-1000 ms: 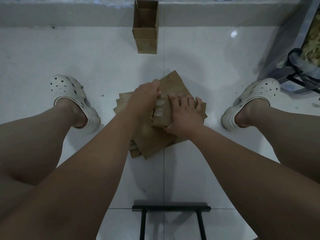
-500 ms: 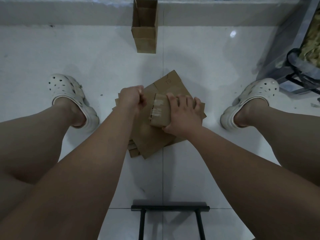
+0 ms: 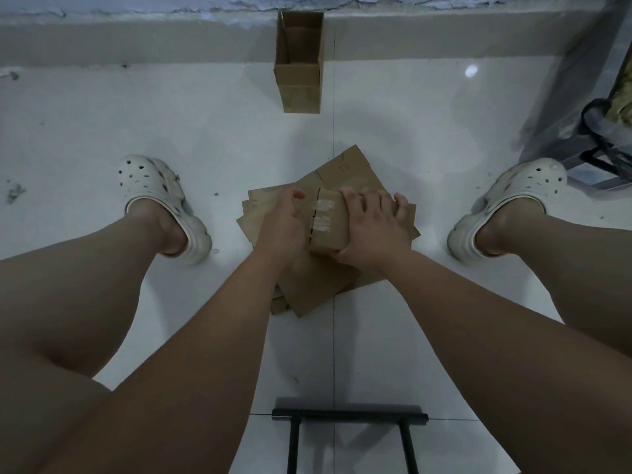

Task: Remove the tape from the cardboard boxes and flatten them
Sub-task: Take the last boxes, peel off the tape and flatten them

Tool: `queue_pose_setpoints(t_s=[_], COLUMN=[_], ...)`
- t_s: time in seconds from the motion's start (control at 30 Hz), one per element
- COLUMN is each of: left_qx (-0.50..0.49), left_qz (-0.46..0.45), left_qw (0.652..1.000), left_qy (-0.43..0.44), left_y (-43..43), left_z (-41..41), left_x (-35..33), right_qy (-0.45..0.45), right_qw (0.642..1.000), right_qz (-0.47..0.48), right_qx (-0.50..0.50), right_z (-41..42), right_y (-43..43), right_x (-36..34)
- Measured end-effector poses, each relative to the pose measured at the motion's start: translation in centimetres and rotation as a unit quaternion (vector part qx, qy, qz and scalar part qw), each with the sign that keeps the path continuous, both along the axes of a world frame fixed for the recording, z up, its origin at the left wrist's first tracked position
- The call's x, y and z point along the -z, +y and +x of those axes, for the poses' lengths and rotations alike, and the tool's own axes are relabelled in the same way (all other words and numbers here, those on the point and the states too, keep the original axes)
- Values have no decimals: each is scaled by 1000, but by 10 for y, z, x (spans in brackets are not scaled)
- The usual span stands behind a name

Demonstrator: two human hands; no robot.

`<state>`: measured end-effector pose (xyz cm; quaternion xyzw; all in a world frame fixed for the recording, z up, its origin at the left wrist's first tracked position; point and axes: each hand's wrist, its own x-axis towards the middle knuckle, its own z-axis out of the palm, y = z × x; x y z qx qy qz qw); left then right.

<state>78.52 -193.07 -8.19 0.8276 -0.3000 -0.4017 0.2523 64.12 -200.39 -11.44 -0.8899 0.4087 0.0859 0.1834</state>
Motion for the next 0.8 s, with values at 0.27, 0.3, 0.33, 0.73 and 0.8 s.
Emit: queue_pose_setpoints(t_s=[0.27,0.3,0.33,0.73,0.8], left_qx=[52,21,-18,-99,-117], left_qz=[11,-8,-33,-68,-73], left_qw=[998,999,997,991,989], left_qy=[14,37,61,53,57], left_y=[-3,-4,-4,-4,-8], left_z=[1,0,-2,-12,-14], left_x=[-11,-11,-12,-5,-5], right_qy=[-4,-5,-6,-5,-8], right_qw=[1000,1000,1000,1000,1000], right_qz=[8,8,6,10,12], right_qx=[6,5,4,3,6], right_z=[-4,-4,-3,-4,-6], right_y=[-3,-3,-3,-7,-10], right_x=[-1,-1,-1,0,0])
